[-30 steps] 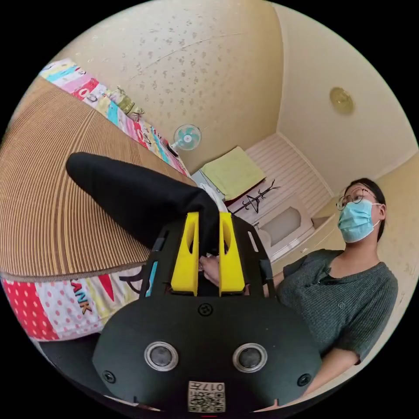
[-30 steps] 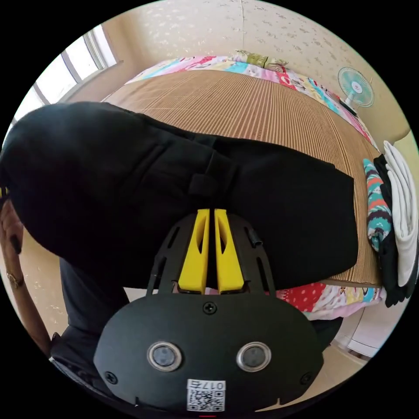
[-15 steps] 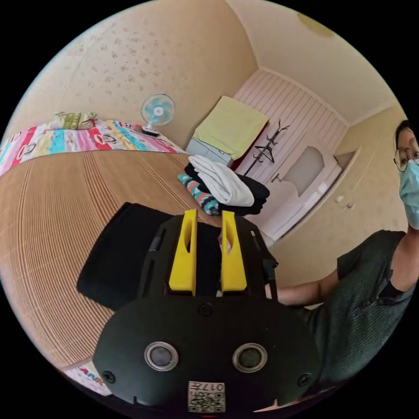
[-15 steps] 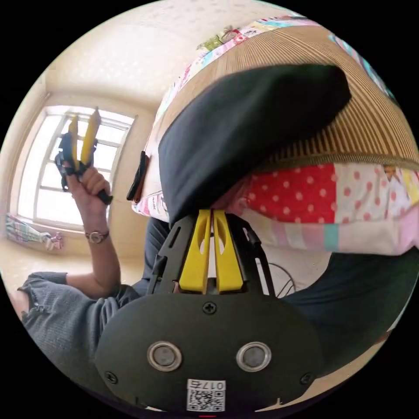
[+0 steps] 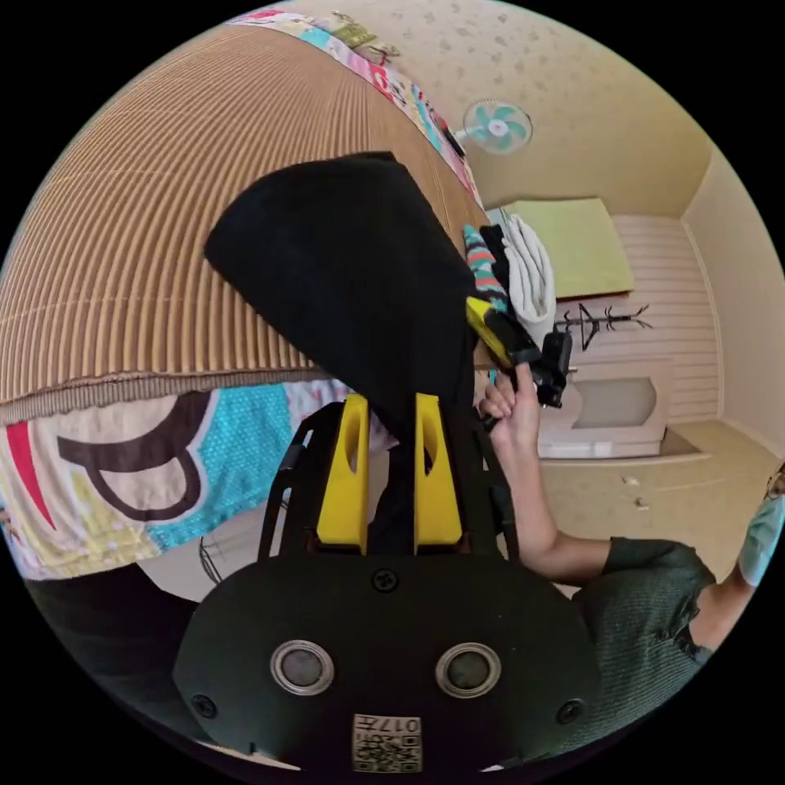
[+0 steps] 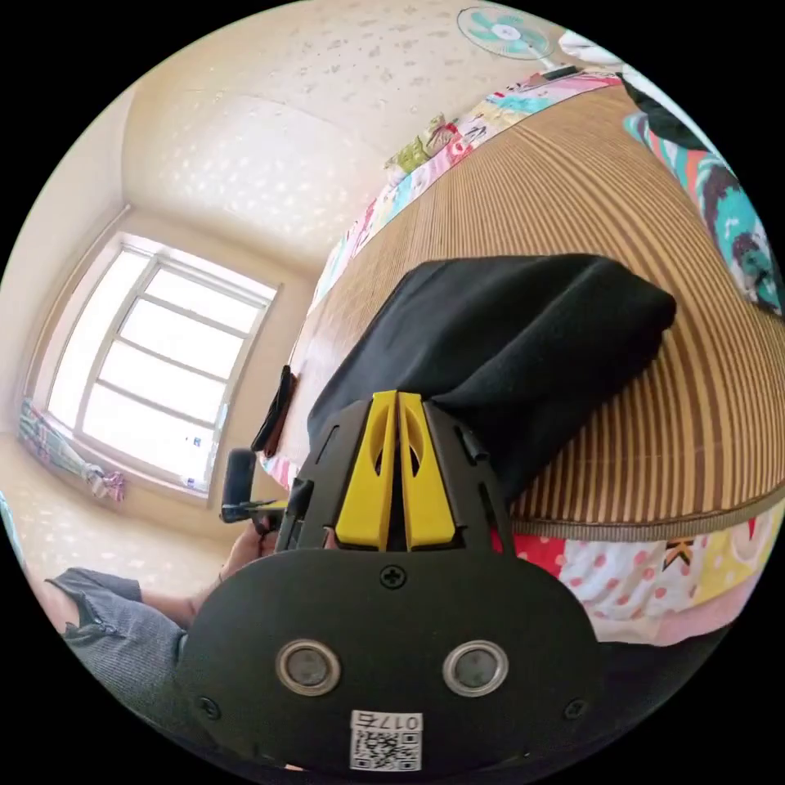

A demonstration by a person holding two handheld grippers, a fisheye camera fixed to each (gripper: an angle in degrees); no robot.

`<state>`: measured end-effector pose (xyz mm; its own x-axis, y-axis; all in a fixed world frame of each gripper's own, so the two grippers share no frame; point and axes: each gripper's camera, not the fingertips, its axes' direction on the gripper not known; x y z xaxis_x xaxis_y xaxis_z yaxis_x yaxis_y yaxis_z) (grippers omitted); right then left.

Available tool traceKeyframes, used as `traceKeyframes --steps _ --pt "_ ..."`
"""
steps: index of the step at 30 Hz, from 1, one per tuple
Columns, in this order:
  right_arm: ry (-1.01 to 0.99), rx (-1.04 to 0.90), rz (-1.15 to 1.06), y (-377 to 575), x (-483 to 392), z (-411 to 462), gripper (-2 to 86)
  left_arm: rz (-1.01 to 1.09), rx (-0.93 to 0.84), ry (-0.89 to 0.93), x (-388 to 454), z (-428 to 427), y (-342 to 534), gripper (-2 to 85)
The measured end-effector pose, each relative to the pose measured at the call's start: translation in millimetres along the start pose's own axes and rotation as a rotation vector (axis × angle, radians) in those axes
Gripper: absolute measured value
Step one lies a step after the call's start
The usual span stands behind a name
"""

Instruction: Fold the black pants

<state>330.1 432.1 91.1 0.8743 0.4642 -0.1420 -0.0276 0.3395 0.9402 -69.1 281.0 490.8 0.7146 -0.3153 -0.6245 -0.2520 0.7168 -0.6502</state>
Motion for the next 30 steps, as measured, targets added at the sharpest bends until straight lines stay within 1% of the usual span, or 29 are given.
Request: traceKeyframes --steps 1,2,3,4,5,6,7,8,9,10,12,13,14,15,16,18,20,21,22,23,24,26,28,30 --pt "-0.002 0.045 0.005 -3 1 -15 0.5 0.112 -0.127 0.027 19 17 2 5.6" --pt "-0.012 0.111 -0.006 -6 3 -45 0.6 0.223 -0.158 0.069 36 22 10 4.4" --pt "-0.012 0.141 -0.017 -6 4 -71 0.8 0.254 -0.139 0.072 42 18 16 4.3" --pt "-0.008 0.146 -0.018 -4 5 -83 0.9 0.286 -0.065 0.030 49 4 26 4.4" --pt "-0.005 0.137 -0.014 2 8 -103 1.3 0.285 0.053 -0.061 50 -18 34 4.9" --pt "-0.013 0.104 -0.014 11 12 -119 1.8 0.273 0.124 -0.118 48 -31 38 5.7" --pt "-0.021 0.083 -0.012 17 15 -125 2.1 0.224 0.280 -0.234 40 -59 45 7.4" --pt "-0.038 0.034 0.001 30 20 -134 3.0 0.142 0.404 -0.308 26 -82 48 10.0" --pt "-0.058 -0.016 0.026 45 25 -141 3.9 0.097 0.443 -0.317 16 -93 46 11.3" --pt "-0.070 -0.039 0.040 53 27 -143 4.6 0.024 0.464 -0.282 -5 -108 36 13.1" --pt "-0.171 -0.124 0.168 85 39 -147 7.1 -0.034 0.392 -0.193 -36 -111 13 14.3" --pt "-0.220 -0.139 0.216 93 43 -146 7.8 -0.055 0.290 -0.134 -54 -99 -4 12.7" --pt "-0.322 -0.159 0.306 107 48 -142 9.1 -0.070 0.166 -0.077 -68 -79 -17 9.4" --pt "-0.402 -0.189 0.386 119 51 -134 10.7 -0.089 0.148 -0.062 -72 -73 -18 8.9" --pt "-0.437 -0.214 0.416 123 51 -128 11.5 -0.087 0.180 -0.020 -74 -72 -12 7.8" --pt "-0.530 -0.356 0.447 128 47 -99 15.8 -0.080 0.166 0.033 -69 -70 -4 6.5" --pt "-0.536 -0.411 0.475 128 48 -85 20.5 -0.125 0.053 0.198 -62 -54 7 5.6" --pt "-0.550 -0.370 0.481 125 53 -85 21.6 -0.146 0.024 0.253 -61 -47 10 5.4" --pt "-0.555 -0.337 0.486 123 56 -87 22.2 -0.192 -0.026 0.377 -58 -34 19 5.2" --pt "-0.570 -0.245 0.506 120 66 -95 21.7 -0.220 -0.065 0.477 -50 -22 28 5.0" --pt "-0.594 -0.128 0.519 117 75 -109 20.2 -0.224 -0.080 0.506 -44 -17 32 4.9" --pt "-0.582 -0.034 0.537 111 85 -128 17.1 -0.186 -0.125 0.496 -14 -7 45 4.6" --pt "-0.600 -0.004 0.458 103 86 -145 14.9 -0.140 -0.137 0.450 10 -7 51 4.4" --pt "-0.745 -0.041 0.344 97 89 -160 12.6 -0.061 -0.156 0.369 34 -12 50 4.4"
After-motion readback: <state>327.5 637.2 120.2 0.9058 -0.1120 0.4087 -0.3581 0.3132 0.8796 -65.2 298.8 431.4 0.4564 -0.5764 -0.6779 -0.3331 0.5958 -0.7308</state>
